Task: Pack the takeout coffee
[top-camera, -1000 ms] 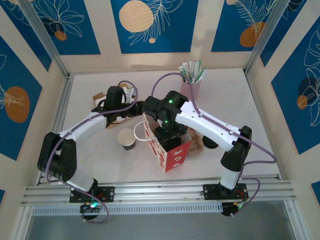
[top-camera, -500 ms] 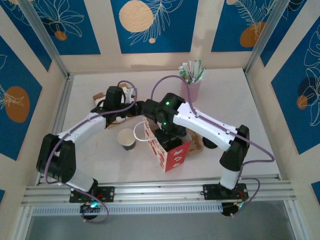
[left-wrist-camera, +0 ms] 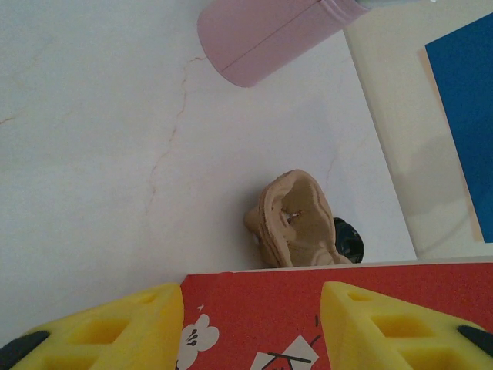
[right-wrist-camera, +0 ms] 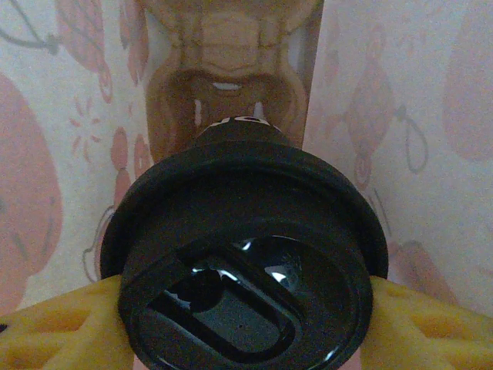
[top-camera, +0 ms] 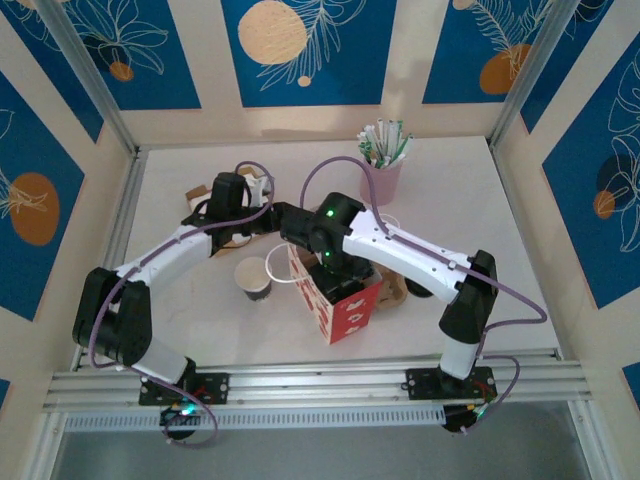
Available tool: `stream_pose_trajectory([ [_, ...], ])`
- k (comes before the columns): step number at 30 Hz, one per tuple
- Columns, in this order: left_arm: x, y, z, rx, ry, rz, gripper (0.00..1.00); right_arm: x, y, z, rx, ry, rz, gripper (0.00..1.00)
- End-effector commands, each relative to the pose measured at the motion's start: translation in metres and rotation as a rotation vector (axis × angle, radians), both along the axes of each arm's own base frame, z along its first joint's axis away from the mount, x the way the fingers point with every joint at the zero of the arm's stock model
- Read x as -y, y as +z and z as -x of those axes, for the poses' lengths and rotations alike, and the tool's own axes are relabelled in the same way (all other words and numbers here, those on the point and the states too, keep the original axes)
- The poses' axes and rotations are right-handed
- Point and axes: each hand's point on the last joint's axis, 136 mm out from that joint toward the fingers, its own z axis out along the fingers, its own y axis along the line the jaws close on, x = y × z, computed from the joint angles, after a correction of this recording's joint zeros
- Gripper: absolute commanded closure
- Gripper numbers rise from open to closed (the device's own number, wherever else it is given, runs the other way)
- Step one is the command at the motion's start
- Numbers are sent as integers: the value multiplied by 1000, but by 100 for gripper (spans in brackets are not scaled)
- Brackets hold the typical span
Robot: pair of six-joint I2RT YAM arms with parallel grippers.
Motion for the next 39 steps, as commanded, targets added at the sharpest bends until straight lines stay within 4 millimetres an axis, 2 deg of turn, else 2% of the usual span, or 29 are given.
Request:
stream_pose_trajectory([
  [1, 0, 8, 7, 29, -15, -11, 50, 12, 3, 11, -32, -24, 36, 42],
  [22, -3, 12, 8, 34, -6, -27, 50, 4, -1, 7, -40, -53, -95, 42],
  [29, -13, 22, 9, 55, 31, -42, 49, 5, -1, 7, -40, -54, -107, 42],
  [33, -29, 32, 9, 63, 100, -55, 35, 6, 1, 9, -48, -52, -102, 42],
  [39, -51, 56, 14, 110, 181, -67, 9, 8, 3, 9, -43, -51, -105, 42],
])
